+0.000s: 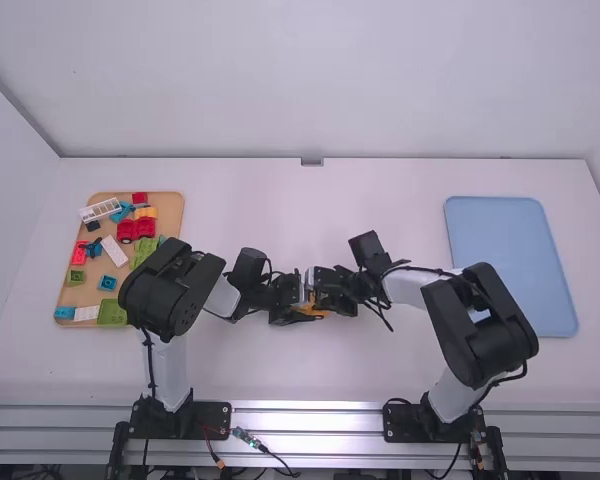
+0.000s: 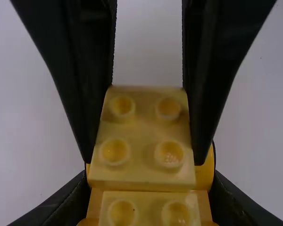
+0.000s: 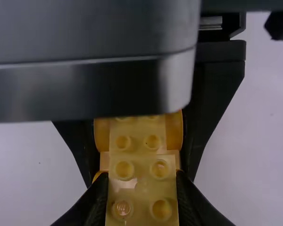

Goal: Assemble lego blocks to make yellow taxi

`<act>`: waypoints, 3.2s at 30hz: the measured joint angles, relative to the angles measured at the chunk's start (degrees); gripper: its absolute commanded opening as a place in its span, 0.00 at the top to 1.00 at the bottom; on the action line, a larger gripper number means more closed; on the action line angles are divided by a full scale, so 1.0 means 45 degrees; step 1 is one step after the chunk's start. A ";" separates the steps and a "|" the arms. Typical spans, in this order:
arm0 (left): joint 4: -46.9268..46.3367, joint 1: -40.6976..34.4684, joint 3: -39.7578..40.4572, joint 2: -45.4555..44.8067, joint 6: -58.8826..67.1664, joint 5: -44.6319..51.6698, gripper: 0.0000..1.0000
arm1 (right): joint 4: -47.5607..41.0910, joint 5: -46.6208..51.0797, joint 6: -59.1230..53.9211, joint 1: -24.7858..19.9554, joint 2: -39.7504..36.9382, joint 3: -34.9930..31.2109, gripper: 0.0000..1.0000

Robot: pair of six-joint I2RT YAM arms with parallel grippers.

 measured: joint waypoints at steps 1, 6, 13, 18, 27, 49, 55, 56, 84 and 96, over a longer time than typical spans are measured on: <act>0.0000 0.0000 0.0000 0.0005 -0.0010 -0.0005 0.78 | 0.0000 -0.0005 0.0005 0.0000 0.0000 -0.0005 1.00; -0.0005 0.0000 0.0000 0.0000 -0.0039 -0.0010 0.78 | 0.0209 0.0078 0.0005 0.0005 0.0000 -0.0053 1.00; -0.0049 0.0000 0.0000 0.0000 -0.0136 0.0000 0.78 | 0.1229 0.0078 0.0044 0.0000 0.0000 -0.0505 1.00; -0.0039 0.0000 0.0000 0.0005 -0.0131 0.0000 0.78 | 0.0894 -0.0107 0.0058 -0.0015 0.0000 -0.0510 1.00; -0.0034 0.0000 -0.0010 0.0073 -0.0044 0.0170 0.78 | 0.0083 -0.0112 0.0044 -0.0005 0.0000 -0.0253 1.00; 0.0024 0.0000 -0.0010 0.0073 -0.0039 0.0117 0.77 | -0.0121 0.0063 0.0117 0.0000 0.0000 -0.0151 0.26; 0.0029 0.0000 -0.0010 0.0073 -0.0039 0.0117 0.77 | -0.0821 -0.0029 0.0092 -0.0063 0.0000 0.0340 0.19; 0.0029 0.0000 -0.0010 0.0073 -0.0044 0.0112 0.77 | -0.0889 -0.0107 0.0083 -0.0092 0.0000 0.0413 0.18; 0.0034 0.0000 -0.0010 0.0073 -0.0039 0.0107 0.78 | -0.1379 -0.2977 -0.2166 -0.1899 0.0000 0.0369 1.00; 0.0044 0.0000 -0.0010 0.0073 -0.0039 0.0102 0.78 | 0.0709 -0.3313 -0.1719 -0.1797 0.0000 -0.0835 1.00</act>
